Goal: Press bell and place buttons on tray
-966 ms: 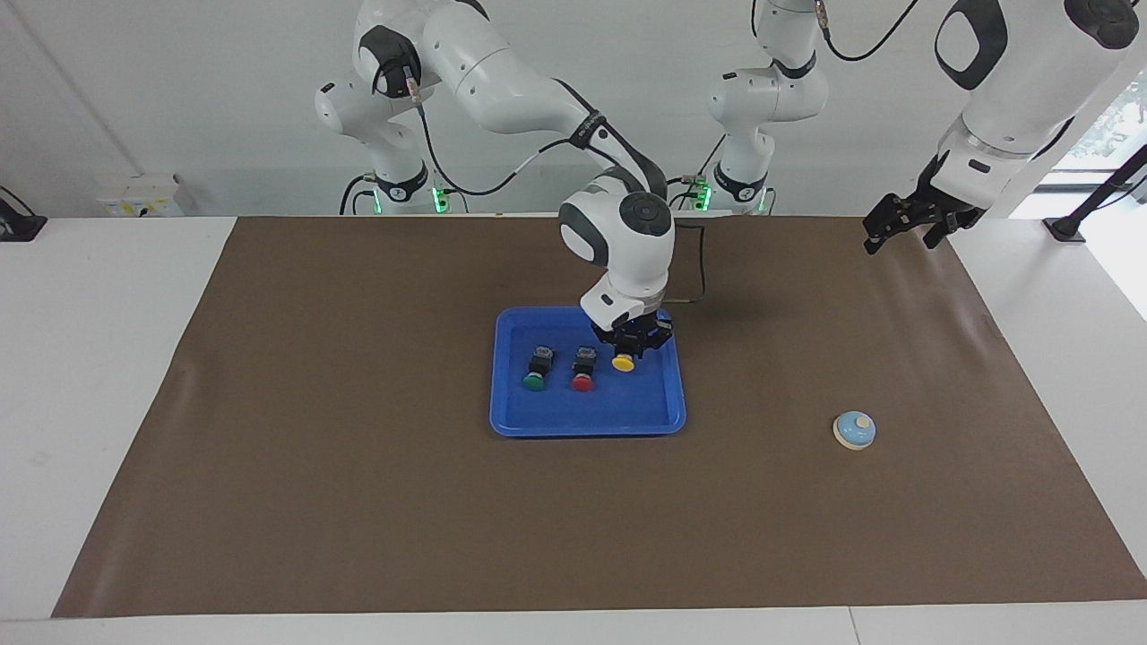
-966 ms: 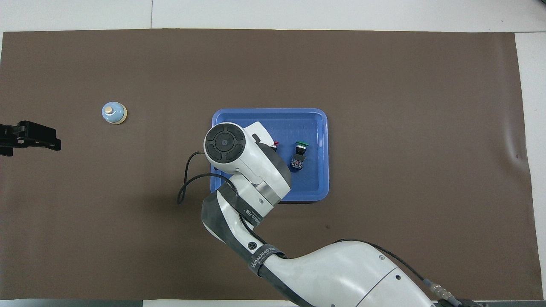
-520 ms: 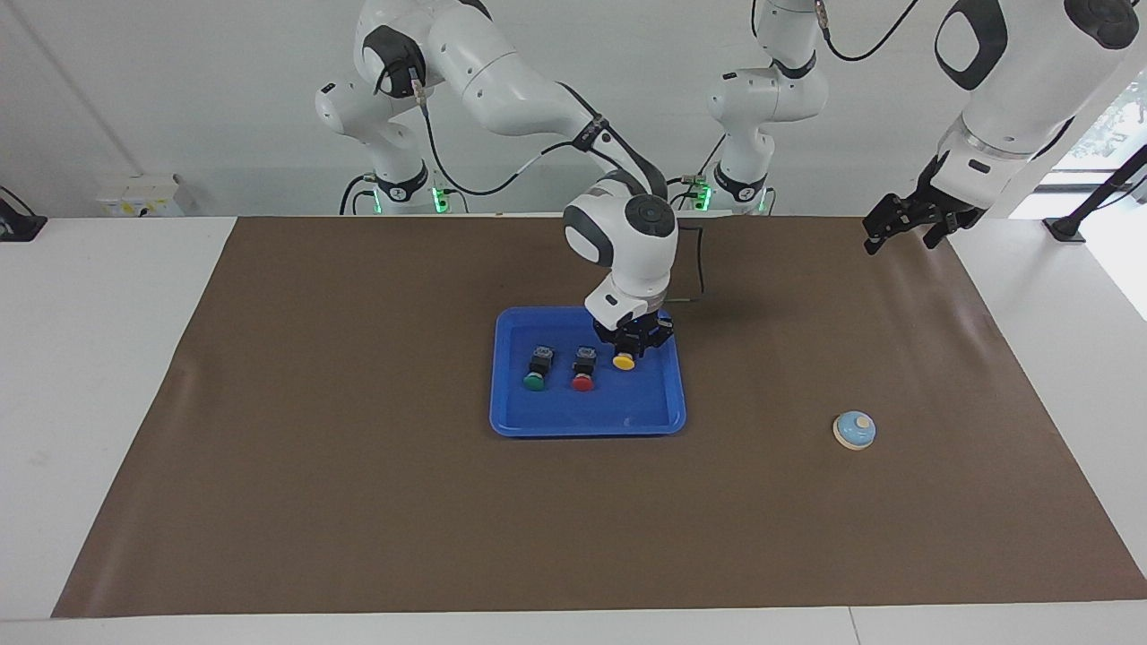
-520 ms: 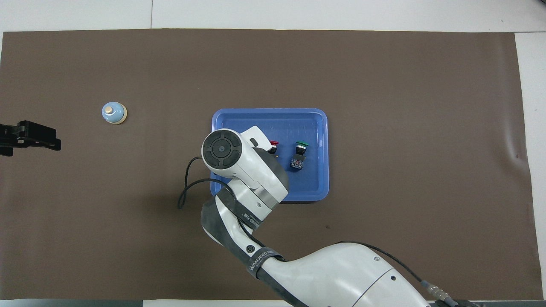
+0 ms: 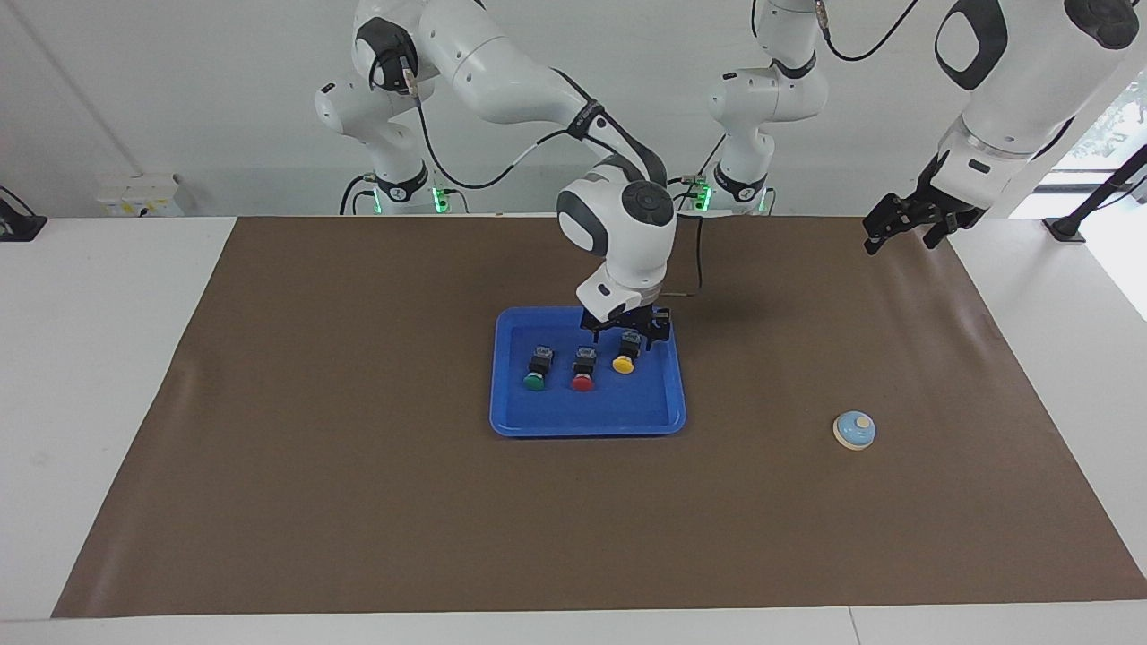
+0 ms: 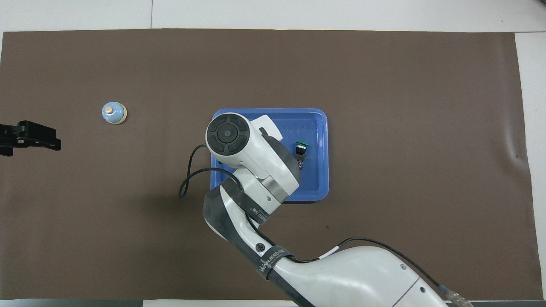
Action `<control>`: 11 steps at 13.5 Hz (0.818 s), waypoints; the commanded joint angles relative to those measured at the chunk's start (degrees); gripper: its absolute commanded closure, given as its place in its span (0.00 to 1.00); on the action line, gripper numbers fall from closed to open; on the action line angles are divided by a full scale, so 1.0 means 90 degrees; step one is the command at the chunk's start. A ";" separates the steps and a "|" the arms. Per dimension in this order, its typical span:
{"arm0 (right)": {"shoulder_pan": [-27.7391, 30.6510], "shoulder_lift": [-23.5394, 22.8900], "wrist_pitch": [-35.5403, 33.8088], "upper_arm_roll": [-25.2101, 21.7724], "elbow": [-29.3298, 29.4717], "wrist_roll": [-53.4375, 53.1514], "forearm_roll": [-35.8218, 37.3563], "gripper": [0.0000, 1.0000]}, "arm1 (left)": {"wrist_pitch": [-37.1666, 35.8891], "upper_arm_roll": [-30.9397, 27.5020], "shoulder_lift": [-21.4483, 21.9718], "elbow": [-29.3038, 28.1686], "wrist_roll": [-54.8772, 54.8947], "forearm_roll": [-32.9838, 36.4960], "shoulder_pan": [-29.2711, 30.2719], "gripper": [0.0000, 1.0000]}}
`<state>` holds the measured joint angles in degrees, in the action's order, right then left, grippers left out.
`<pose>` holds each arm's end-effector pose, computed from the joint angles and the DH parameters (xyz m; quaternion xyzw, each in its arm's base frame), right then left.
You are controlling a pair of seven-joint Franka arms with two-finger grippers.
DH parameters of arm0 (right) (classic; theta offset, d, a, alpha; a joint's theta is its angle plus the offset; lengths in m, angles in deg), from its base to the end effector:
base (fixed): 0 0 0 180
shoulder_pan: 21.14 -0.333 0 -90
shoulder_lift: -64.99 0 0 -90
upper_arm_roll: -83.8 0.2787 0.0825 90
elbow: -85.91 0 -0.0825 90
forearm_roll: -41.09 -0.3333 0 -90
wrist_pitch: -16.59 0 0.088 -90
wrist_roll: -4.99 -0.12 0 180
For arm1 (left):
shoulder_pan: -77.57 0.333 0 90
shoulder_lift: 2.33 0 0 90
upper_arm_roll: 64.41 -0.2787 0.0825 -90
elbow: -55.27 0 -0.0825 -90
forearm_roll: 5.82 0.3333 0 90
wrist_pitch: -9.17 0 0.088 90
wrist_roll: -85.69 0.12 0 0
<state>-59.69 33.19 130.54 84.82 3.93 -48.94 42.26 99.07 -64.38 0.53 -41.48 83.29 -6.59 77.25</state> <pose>0.4983 0.4074 0.3478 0.9925 -0.1222 0.0044 0.0021 0.4860 -0.0046 0.5493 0.9992 0.0181 -0.0350 0.0059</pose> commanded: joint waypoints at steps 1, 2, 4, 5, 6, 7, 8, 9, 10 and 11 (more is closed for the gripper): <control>0.0813 0.0729 -0.0529 0.0063 -0.0080 0.0054 -0.0042 0.00 | -0.0038 -0.0032 0.0103 -0.0070 -0.0006 -0.0061 -0.0013 0.00; 0.1174 0.1021 -0.0696 0.0072 -0.0080 0.0345 -0.0042 0.00 | -0.0038 -0.0032 0.0103 -0.0070 -0.0006 -0.0061 -0.0013 0.00; 0.1965 0.1432 -0.1174 0.0082 -0.0080 0.1358 -0.0052 0.00 | -0.0038 -0.0032 0.0103 -0.0070 -0.0006 -0.0061 -0.0013 0.00; 0.2336 0.1598 -0.1379 0.0082 -0.0080 0.1944 -0.0052 0.00 | -0.0029 -0.0032 0.0103 -0.0070 -0.0055 -0.0061 -0.0013 0.00; 0.2621 0.1735 -0.1575 0.0082 -0.0080 0.2423 -0.0052 0.00 | 0.0000 0.0006 0.0103 -0.0060 -0.0045 -0.0061 -0.0071 0.00; 0.2875 0.1892 -0.1751 0.0082 -0.0080 0.2873 -0.0052 0.00 | 0.0001 0.0036 0.0093 -0.0060 -0.0055 -0.0061 -0.0111 0.00; 0.3158 0.2048 -0.1956 0.0082 -0.0080 0.3351 -0.0061 0.00 | 0.0030 0.0065 0.0103 -0.0080 -0.0055 -0.0061 -0.0150 0.00; 0.3402 0.2194 -0.2141 0.0082 -0.0080 0.3820 -0.0061 0.00 | 0.0252 0.0075 0.0093 -0.0099 -0.0074 -0.0061 -0.0092 0.01; 0.3675 0.2350 -0.2308 0.0082 -0.0080 0.4366 -0.0071 0.00 | 0.0438 0.0075 0.0112 -0.0215 -0.0104 -0.0061 -0.0082 0.64; 0.3939 0.2516 -0.2503 0.0111 -0.0089 0.4807 -0.0071 0.00 | 0.0517 0.0075 0.0093 -0.0236 -0.0123 -0.0061 -0.0082 1.00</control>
<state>-28.25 52.42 110.38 84.62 4.67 -12.70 42.17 100.98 -63.25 0.53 -41.63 83.03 -6.61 76.88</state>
